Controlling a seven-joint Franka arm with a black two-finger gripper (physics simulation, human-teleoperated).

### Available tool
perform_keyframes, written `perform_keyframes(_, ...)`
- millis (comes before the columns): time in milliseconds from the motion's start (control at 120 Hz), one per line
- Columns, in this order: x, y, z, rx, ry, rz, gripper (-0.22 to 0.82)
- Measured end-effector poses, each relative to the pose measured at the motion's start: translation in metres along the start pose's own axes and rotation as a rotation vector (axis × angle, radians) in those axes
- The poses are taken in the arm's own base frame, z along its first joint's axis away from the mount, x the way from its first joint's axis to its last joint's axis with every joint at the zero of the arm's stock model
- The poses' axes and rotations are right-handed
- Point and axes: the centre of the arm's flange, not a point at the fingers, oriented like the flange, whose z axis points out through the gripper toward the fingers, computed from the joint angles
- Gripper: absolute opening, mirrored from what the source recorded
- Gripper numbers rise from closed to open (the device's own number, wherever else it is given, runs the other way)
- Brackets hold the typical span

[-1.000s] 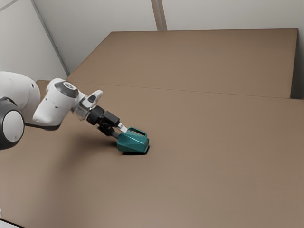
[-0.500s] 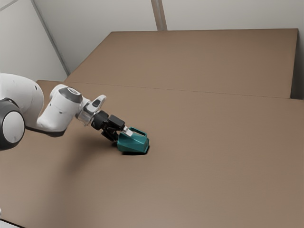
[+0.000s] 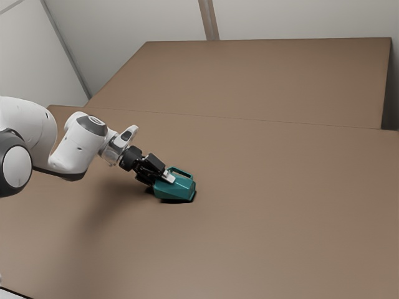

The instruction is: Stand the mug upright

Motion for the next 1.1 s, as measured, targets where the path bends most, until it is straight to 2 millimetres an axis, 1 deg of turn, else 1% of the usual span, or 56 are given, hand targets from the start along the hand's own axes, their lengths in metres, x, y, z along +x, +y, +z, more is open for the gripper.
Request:
perform_keyframes(192, 0.0, 0.0, 0.0, 0.002, 0.0, -0.004, 0.09)
perform_keyframes(342, 0.0, 0.001, -0.001, 0.007, 0.001, -0.007, -0.05)
perform_keyframes(542, 0.002, 0.009, -0.006, -0.006, 0.014, -0.004, -0.12)
perform_keyframes(667, 0.005, 0.021, -0.01, -0.009, 0.023, 0.012, -0.15)
perform_keyframes(800, 0.007, 0.037, -0.02, -0.006, 0.037, 0.034, -0.16)
perform_keyframes(967, 0.01, 0.062, -0.039, 0.022, 0.05, 0.076, -0.17)
perform_keyframes(1100, 0.011, 0.092, -0.062, 0.098, 0.032, 0.138, -0.17)
